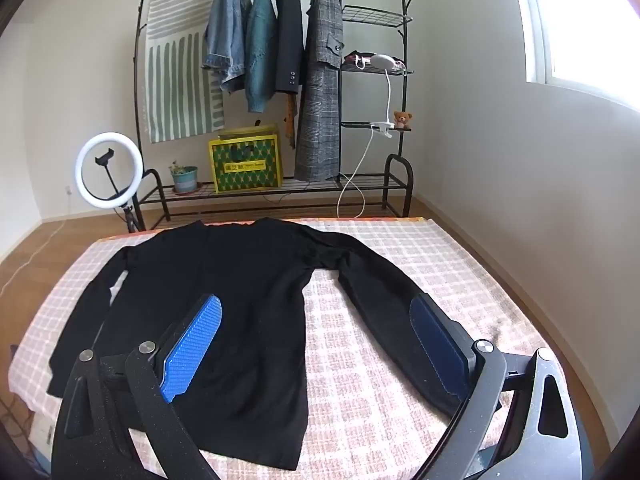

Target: Fold large clothes

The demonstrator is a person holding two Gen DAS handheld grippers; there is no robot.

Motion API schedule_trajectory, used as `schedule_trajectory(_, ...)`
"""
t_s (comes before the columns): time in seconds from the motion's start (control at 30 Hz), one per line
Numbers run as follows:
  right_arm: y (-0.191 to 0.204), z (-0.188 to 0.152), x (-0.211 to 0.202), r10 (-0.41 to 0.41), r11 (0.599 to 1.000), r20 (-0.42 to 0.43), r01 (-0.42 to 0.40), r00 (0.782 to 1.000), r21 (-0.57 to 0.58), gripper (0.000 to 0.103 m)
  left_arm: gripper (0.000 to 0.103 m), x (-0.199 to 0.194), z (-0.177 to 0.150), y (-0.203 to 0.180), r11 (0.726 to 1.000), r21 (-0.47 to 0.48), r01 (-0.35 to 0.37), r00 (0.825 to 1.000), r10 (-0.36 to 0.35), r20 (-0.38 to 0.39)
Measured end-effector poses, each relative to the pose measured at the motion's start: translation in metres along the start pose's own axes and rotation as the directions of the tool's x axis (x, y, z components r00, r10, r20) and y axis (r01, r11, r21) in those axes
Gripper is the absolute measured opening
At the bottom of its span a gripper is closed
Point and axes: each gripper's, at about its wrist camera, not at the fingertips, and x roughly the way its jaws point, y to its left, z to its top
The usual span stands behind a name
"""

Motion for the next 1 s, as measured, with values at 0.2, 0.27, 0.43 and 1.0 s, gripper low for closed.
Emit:
schedule_trajectory(0.2, 0.0002, -0.0012, -0.0024, 0.000, 1.000, 0.011, 0.000, 1.000, 0.001, 0.096, 0.103, -0.0020, 0.0010, 0.0012, 1.000, -0.004, -0.003, 1.000, 0.003, 0.001)
schedule_trajectory(0.27, -0.0003, -0.0003, -0.0031, 0.002, 1.000, 0.011, -0.002, 1.000, 0.002, 0.096, 0.103, -0.0016, 0.0001, 0.0013, 1.000, -0.006, -0.004, 1.000, 0.004, 0.001)
schedule_trajectory(0.43, -0.0004, 0.0003, -0.0031, 0.002, 1.000, 0.016, -0.002, 1.000, 0.004, 0.096, 0.103, -0.0011, -0.0011, 0.0014, 1.000, -0.006, -0.003, 1.000, 0.003, 0.001)
schedule_trajectory(1.0, 0.0017, 0.0037, -0.0096, -0.002, 1.000, 0.040, 0.002, 0.999, 0.010, 0.096, 0.103, 0.0001, -0.0025, 0.0050, 1.000, -0.008, -0.007, 1.000, 0.007, 0.001)
